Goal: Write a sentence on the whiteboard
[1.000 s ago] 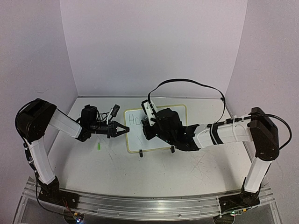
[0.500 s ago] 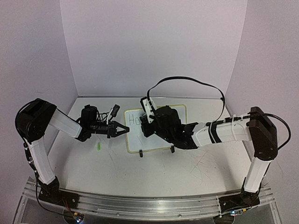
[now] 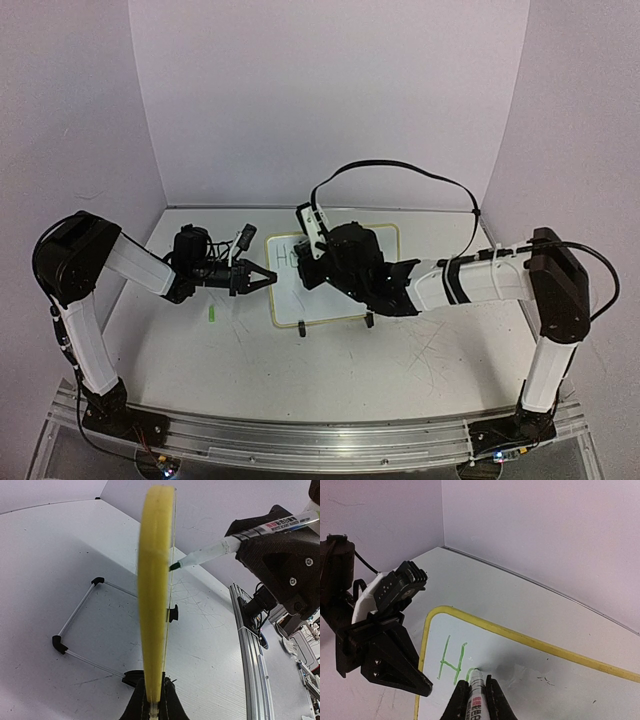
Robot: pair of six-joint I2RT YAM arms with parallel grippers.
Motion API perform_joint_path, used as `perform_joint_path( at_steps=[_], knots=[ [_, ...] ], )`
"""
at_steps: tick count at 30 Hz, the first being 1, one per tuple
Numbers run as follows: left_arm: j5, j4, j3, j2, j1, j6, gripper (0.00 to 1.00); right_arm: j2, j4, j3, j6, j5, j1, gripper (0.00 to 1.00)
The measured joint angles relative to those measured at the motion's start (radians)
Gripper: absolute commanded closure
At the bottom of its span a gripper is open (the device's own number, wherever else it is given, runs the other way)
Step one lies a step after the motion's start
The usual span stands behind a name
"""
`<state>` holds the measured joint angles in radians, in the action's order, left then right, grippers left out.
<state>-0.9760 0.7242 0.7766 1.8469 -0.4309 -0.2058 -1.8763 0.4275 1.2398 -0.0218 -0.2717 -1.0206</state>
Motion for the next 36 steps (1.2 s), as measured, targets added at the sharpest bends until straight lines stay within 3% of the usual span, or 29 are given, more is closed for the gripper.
perform_joint_path(
  at_steps=[8,16,36],
  knots=[
    [-0.001,0.000,0.000,0.000,0.000,0.001,1.00,0.002,0.006,0.001,0.002,0.020,0.000,1.00],
    [-0.002,0.000,0.000,0.000,0.000,0.002,1.00,0.134,0.016,-0.114,-0.004,0.043,0.013,1.00],
    [-0.002,0.000,0.000,0.000,0.000,0.004,1.00,0.060,0.004,-0.049,0.006,0.030,0.024,1.00]
  ],
)
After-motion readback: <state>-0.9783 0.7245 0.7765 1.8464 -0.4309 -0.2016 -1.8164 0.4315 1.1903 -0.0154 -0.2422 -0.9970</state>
